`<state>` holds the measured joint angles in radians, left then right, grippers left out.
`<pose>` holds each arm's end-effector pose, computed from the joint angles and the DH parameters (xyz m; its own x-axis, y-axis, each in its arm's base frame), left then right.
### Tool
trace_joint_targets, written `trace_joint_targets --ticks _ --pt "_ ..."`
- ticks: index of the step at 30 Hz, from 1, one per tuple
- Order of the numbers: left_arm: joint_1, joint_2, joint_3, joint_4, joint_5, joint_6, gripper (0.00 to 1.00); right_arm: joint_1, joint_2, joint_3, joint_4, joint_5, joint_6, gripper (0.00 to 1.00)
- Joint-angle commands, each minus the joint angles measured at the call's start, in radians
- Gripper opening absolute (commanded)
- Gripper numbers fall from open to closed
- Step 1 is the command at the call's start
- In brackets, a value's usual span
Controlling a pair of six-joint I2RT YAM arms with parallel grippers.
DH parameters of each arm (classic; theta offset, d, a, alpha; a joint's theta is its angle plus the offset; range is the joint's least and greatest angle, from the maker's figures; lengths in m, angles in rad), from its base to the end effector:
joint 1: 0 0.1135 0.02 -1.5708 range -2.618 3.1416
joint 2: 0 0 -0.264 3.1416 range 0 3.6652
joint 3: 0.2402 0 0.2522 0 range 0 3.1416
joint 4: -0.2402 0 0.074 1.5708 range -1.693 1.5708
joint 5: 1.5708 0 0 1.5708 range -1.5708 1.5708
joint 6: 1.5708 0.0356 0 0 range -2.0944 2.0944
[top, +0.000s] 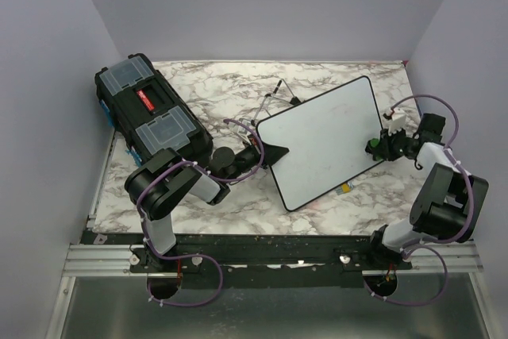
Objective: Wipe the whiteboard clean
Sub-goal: Erase the whiteboard at the center of the board.
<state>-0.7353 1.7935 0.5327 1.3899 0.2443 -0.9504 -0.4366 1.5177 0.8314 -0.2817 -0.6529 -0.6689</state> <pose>0.2299 -0.2196 0.1700 -0.6188 -0.5048 -0.6019 0.5595 0.2545 -0.7888 0.2733 -0.1037 0.1841 -0.6004 -0.2634 -0.7551 -0.4442 0.8950 0.0410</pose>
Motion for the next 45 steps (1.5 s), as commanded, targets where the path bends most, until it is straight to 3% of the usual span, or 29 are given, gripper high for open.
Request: trace_joint_targets --ticks 1,6,13,19,23,29,35,40,45 --pt "-0.010 -0.046 0.031 0.204 0.045 -0.016 0.00 0.088 -0.072 -0.041 -0.181 -0.127 -0.125 0.01" --pt "-0.011 -0.051 0.028 0.204 0.043 -0.014 0.00 0.161 -0.122 -0.066 -0.292 -0.122 -0.176 0.01" --pt "-0.010 -0.060 0.023 0.204 0.045 -0.013 0.00 0.093 -0.114 -0.088 -0.009 0.139 0.060 0.01" --pt "-0.010 -0.062 0.024 0.204 0.044 -0.009 0.00 0.011 -0.054 -0.047 0.155 0.257 0.123 0.01" --pt "-0.010 -0.055 0.029 0.203 0.046 -0.011 0.00 0.009 -0.007 -0.010 0.119 0.207 0.102 0.01" --pt "-0.010 -0.052 0.030 0.204 0.044 -0.011 0.00 0.049 -0.011 -0.019 -0.107 0.007 -0.043 0.01" --pt "-0.010 -0.044 0.036 0.203 0.046 -0.020 0.00 0.156 -0.097 -0.114 -0.245 0.006 -0.163 0.01" --pt "-0.011 -0.043 0.037 0.203 0.047 -0.025 0.00 0.180 -0.121 -0.134 -0.240 0.028 -0.137 0.01" --pt "-0.012 -0.045 0.031 0.203 0.045 -0.024 0.00 0.162 -0.100 -0.088 -0.076 0.192 0.039 0.01"
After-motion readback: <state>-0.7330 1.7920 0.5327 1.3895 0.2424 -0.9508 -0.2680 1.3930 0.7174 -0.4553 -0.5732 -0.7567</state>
